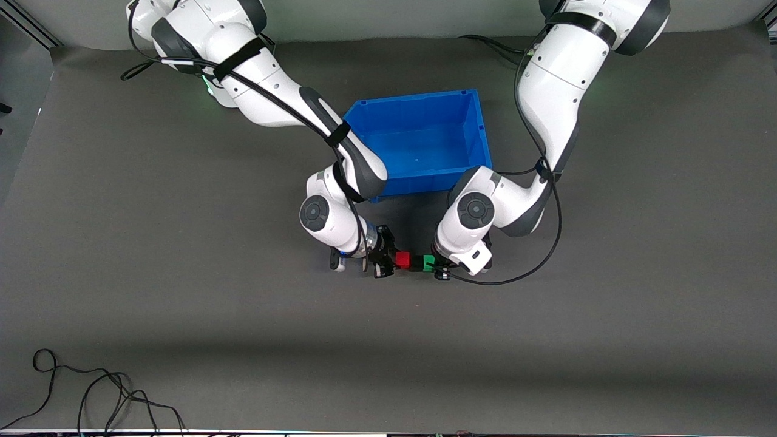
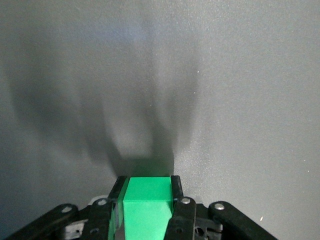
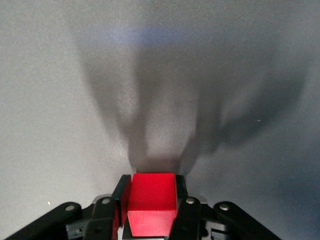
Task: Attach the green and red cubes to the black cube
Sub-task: 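Set both cubes against the black cube and open both grippers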
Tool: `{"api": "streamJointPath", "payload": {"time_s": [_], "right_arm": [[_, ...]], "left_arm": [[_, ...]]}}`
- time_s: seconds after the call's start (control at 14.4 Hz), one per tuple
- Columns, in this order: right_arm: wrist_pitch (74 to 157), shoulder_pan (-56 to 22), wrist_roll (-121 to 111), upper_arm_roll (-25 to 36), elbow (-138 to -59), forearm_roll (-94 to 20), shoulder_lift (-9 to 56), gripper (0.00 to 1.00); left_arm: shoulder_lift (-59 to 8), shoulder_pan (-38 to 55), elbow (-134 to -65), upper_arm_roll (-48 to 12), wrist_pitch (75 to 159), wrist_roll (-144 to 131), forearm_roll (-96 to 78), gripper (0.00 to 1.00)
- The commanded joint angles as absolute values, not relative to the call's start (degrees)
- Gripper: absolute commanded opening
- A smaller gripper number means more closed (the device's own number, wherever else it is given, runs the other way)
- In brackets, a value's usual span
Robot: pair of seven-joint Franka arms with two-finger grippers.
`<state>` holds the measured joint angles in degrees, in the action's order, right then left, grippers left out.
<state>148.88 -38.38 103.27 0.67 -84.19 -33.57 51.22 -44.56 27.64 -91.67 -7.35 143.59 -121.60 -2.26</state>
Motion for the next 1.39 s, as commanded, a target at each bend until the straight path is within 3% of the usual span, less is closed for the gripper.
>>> {"api": "streamJointPath", "payload": {"time_s": [0.0, 0.07, 0.14, 0.35, 0.49, 0.84, 1.32], "right_arm": [[149.8, -39.7, 105.0, 1.6, -81.6, -33.7, 52.8, 0.2], [149.9, -39.7, 105.0, 1.6, -81.6, -33.2, 52.8, 0.49], [149.9, -39.6, 105.0, 1.6, -81.6, -33.2, 52.8, 0.97], [149.6, -39.2, 104.6, 3.2, -81.6, -32.7, 51.6, 1.0], [147.8, -39.0, 104.2, 5.3, -81.7, -31.5, 49.1, 1.0], [129.3, -37.9, 95.0, 11.9, -79.7, -19.3, 41.5, 1.0], [104.4, -38.1, 60.0, 26.2, -80.8, -18.7, 26.5, 1.0]], "left_arm": [[-46.5, 28.9, -89.4, -6.2, 143.5, -123.4, -2.1, 0.34], [-46.5, 28.8, -89.4, -6.1, 143.4, -123.2, -1.5, 0.71], [-46.2, 28.8, -89.4, -6.1, 143.3, -123.2, -0.3, 1.0], [-43.5, 27.3, -88.7, -6.0, 141.2, -123.0, 0.4, 1.0], [-38.6, 25.2, -88.9, -5.9, 134.7, -122.0, 0.5, 1.0], [-27.6, 14.4, -89.7, -6.6, 121.1, -102.2, -1.9, 1.0], [-18.3, 1.4, -93.2, -6.0, 107.9, -47.9, -0.2, 1.0]]}}
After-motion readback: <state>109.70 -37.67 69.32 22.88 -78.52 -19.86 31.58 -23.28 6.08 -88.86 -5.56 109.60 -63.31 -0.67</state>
